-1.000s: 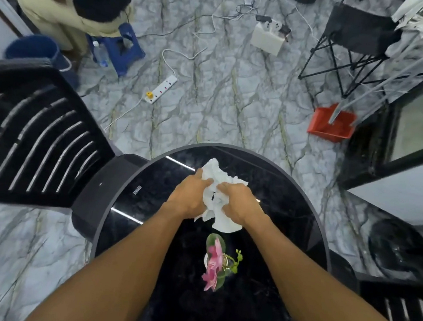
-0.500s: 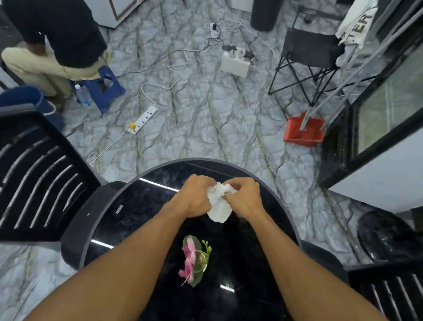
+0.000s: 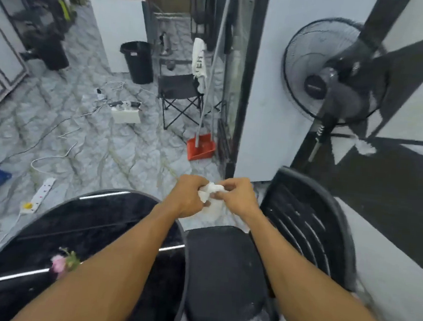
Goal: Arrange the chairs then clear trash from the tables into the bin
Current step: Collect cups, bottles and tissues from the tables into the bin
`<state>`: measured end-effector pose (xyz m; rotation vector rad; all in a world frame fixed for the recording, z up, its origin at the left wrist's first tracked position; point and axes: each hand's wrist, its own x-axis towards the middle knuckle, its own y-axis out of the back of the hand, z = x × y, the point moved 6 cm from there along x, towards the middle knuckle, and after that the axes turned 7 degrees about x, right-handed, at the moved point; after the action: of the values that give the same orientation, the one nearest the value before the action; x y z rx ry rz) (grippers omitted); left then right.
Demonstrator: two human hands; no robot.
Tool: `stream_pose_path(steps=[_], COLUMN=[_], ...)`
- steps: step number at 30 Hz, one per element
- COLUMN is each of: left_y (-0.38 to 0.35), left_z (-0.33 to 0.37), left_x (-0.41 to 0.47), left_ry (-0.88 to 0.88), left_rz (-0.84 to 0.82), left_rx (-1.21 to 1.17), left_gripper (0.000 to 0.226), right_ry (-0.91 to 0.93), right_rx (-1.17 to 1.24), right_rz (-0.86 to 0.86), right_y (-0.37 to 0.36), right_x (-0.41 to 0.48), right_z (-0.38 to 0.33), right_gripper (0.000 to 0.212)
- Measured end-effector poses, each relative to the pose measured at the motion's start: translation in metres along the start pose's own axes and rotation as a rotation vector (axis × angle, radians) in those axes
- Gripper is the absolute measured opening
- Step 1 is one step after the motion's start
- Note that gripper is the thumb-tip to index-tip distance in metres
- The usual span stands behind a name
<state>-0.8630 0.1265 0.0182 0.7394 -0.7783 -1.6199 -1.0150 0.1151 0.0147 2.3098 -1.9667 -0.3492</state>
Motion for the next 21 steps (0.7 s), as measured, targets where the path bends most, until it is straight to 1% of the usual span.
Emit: stream_pose_path(steps=[4,6,9,12,16,18,21], left_y=[-0.070,-0.106,-0.160,-0.218,-0.298,-0.338,-0.393], left_z=[0.129,0.191,0.283,0.372,0.464,0.501,0.550], left_x=[0.025,0.033,0.040,0.037,0.021,0.009,-0.010], left_ry=[-0.178,-0.258,-0.383,-0.554,-0.707,-0.785,-0.892], left_rz=[-0.051,-0.080,-0.129,-0.224,-0.378,-0.448,-0.542], left_rx=[0.032,0.047,0.046,0.039,0.060,0.082,0.085], left_gripper=[0.023,0.018,0.017,0.014,0.015,0.015,0.015], right_ry=[-0.023,-0.055,-0.088,-0.106,-0.161,-0.189,-0.265], right_rx=[0.015,0.035,0.024,-0.010,0.004,0.013,0.000], right_rz=[0.226,0.284,0.363,0.516,0.765,0.880,1.023], right_y=[0.140,0.203,0.296,0.379,0.457,0.487,0.528], right_x=[-0.049,-0.077,-0.128,-0.184,-0.261,-0.297,-0.343], right_z=[0.021,0.033,0.048,0.066,0.104,0.125,0.156], right_gripper=[0.017,0.020,0.029,0.033,0.026,0.022,0.022])
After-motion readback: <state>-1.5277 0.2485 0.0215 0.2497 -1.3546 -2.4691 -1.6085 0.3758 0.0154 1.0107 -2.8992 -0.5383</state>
